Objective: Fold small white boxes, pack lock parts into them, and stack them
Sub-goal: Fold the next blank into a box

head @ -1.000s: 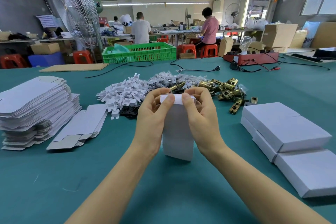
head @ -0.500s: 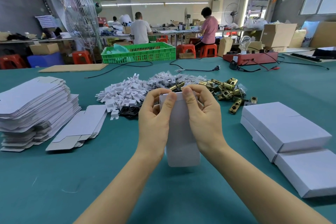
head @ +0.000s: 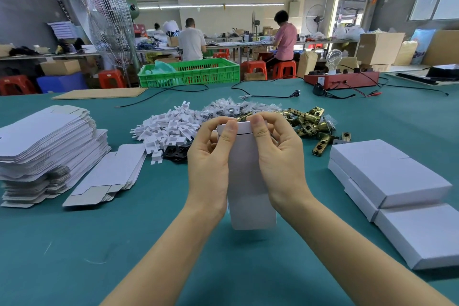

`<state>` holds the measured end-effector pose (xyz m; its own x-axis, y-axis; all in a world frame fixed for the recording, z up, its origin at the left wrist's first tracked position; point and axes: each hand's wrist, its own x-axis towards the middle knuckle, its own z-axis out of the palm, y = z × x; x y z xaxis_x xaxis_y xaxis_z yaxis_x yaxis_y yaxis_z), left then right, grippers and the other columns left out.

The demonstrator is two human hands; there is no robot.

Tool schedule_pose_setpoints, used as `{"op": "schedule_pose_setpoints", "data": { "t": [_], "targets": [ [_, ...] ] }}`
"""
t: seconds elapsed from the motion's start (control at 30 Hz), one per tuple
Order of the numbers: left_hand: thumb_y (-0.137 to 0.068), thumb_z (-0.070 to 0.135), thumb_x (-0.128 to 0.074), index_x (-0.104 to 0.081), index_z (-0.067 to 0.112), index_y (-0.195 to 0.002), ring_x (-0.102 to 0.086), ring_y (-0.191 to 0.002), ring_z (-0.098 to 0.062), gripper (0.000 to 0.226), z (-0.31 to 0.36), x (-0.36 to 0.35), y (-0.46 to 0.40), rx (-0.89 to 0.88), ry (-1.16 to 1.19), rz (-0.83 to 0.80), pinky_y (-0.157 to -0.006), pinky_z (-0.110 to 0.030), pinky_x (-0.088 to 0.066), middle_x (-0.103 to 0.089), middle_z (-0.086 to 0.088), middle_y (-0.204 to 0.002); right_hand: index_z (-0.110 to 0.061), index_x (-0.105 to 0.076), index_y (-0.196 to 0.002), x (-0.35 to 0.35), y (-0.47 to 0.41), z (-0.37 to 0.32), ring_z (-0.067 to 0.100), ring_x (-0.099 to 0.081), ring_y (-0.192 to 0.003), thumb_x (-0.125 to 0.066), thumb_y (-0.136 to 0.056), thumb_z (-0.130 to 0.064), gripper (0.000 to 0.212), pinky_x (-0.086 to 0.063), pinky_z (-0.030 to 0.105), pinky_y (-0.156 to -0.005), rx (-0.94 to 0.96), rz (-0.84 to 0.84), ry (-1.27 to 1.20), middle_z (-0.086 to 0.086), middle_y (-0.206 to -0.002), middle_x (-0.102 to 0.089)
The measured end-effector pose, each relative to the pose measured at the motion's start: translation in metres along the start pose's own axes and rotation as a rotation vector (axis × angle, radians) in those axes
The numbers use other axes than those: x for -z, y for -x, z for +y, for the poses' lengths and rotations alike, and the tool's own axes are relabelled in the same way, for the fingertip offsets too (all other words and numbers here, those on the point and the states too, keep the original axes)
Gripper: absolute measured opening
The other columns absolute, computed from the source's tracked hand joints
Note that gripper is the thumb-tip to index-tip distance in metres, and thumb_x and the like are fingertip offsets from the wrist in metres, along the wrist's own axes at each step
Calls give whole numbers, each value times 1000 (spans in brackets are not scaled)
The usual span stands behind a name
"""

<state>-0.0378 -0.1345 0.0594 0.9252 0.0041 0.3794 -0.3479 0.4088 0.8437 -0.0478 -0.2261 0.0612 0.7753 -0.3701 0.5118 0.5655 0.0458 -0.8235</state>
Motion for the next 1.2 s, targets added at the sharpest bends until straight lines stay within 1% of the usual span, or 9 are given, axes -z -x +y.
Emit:
{"op": "schedule_pose_setpoints", "data": {
  "t": [0.1, 0.2, 0.3, 0.4, 0.53, 0.7, 0.93, 1.07, 1.2],
  "targets": [
    [-82, 36, -66, -73, 34, -82, -54, -83, -21, 7, -1, 0, 0, 9, 0, -16, -69, -34, -46, -63, 1, -83, -25, -65, -82, 3, -3, 0, 11, -50, -67, -59, -93, -29, 13, -43, 24, -60, -33, 7, -8, -6, -71, -58],
    [-92, 26, -61, -73, 33, -83, -59, -76, -13, 16, -1, 2, -2, 15, -30, -39, -64, -28, -48, -67, 7, -81, -25, -66, -82, 5, -5, 1, 6, -51, -64, -61, -90, -32, 12, -45, 19, -59, -59, -4, -28, -13, -66, -57],
    [-96, 19, -59, -72, 32, -86, -59, -74, -14, 22, -2, 4, -3, 18, -35, -52, -66, -32, -47, -68, 5, -80, -26, -67, -80, 6, -6, 3, 5, -52, -64, -63, -85, -38, 13, -45, 18, -59, -61, -20, -35, -13, -66, -58],
    [-96, 19, -57, -71, 32, -92, -51, -82, -25, 20, -4, 5, -3, 6, -33, -66, -72, -40, -43, -59, -8, -87, -26, -67, -80, 6, -6, 4, 9, -53, -68, -63, -82, -41, 16, -45, 20, -61, -63, -27, -31, -8, -69, -59],
    [-96, 16, -57, -71, 28, -85, -57, -74, -14, 22, -5, 5, -3, 29, -6, -89, -65, -31, -47, -64, 3, -81, -21, -66, -80, 8, -7, 4, 10, -51, -68, -63, -90, -31, 14, -44, 24, -63, -72, -12, -28, -7, -68, -58],
    [-82, 32, -64, -74, 28, -82, -55, -78, -15, 11, -7, 5, -4, 36, 5, -85, -66, -33, -44, -64, 3, -83, -19, -66, -79, 10, -9, 6, 15, -53, -72, -64, -91, -30, 16, -44, 35, -69, -89, -9, -37, -2, -73, -62],
    [-89, 39, -62, -73, 32, -84, -53, -87, -24, 14, -9, 6, -4, -11, -59, -77, -77, -47, -41, -66, -1, -87, -18, -66, -79, 10, -8, 8, 16, -52, -74, -64, -87, -36, 20, -43, 35, -70, -88, -1, -23, 3, -76, -62],
    [-87, 41, -58, -72, 34, -84, -55, -83, -23, 16, -9, 6, -3, -29, -100, -86, -75, -46, -43, -66, -9, -90, -11, -63, -77, 10, -8, 8, 18, -48, -72, -62, -82, -44, 34, -40, 34, -66, -99, -4, -35, 7, -75, -57],
    [-87, 42, -58, -71, 31, -83, -56, -79, -17, 17, -12, 8, -4, -26, -122, -86, -71, -38, -46, -67, -3, -85, -9, -63, -78, 11, -8, 11, 12, -48, -70, -62, -91, -32, 27, -40, 26, -65, -97, -1, -14, 4, -73, -57]
  ]
}}
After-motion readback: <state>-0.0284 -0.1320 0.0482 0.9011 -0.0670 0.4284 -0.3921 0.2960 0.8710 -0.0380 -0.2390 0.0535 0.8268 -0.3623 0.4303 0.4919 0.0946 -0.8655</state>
